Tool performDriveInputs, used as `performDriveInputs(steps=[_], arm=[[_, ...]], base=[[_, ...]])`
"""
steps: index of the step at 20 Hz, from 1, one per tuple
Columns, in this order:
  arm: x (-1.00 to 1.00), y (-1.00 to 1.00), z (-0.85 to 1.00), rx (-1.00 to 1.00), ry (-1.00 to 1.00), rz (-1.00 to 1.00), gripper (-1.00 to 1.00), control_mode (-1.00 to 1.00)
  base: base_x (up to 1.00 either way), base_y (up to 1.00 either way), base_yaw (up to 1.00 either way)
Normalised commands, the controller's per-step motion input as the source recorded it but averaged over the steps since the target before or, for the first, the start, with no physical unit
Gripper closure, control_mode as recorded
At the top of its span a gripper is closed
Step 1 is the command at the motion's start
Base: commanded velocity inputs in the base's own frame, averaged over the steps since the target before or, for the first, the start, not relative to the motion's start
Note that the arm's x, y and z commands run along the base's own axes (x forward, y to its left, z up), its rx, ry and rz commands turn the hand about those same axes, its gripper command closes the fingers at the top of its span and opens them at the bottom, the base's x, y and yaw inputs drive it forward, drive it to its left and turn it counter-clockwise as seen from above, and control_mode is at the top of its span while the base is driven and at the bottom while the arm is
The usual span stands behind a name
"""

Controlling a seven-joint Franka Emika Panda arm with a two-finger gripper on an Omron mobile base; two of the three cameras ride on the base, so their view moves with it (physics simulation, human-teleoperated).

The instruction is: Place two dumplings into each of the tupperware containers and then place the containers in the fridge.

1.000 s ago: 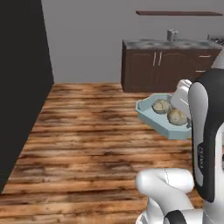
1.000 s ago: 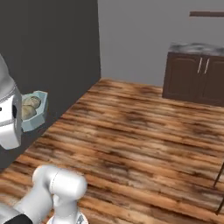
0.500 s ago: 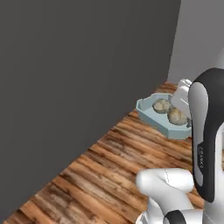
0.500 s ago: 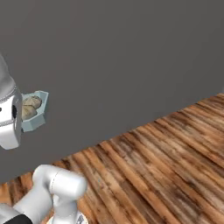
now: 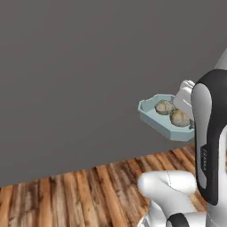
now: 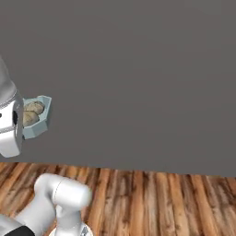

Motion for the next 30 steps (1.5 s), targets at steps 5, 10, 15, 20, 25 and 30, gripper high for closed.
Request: performDriveInputs(steps=[5,10,15,20,25,30], arm=[[0.0,0.0,0.0,0.0,0.0,0.0,1.0,1.0],[0.0,0.0,0.0,0.0,0.0,0.0,1.0,1.0],[0.0,0.0,0.0,0.0,0.0,0.0,1.0,1.0],[0.0,0.0,0.0,0.0,0.0,0.0,1.0,1.0],[0.0,0.0,0.0,0.0,0.0,0.0,1.0,1.0],[0.0,0.0,0.0,0.0,0.0,0.0,1.0,1.0]], base=[[0.0,0.0,1.0],[0.0,-0.01,1.0],[0.12,-0.21,0.68],[-0.26,-0.84,0.17],[-0.72,-0.01,0.6],[-0.41,0.13,0.85]])
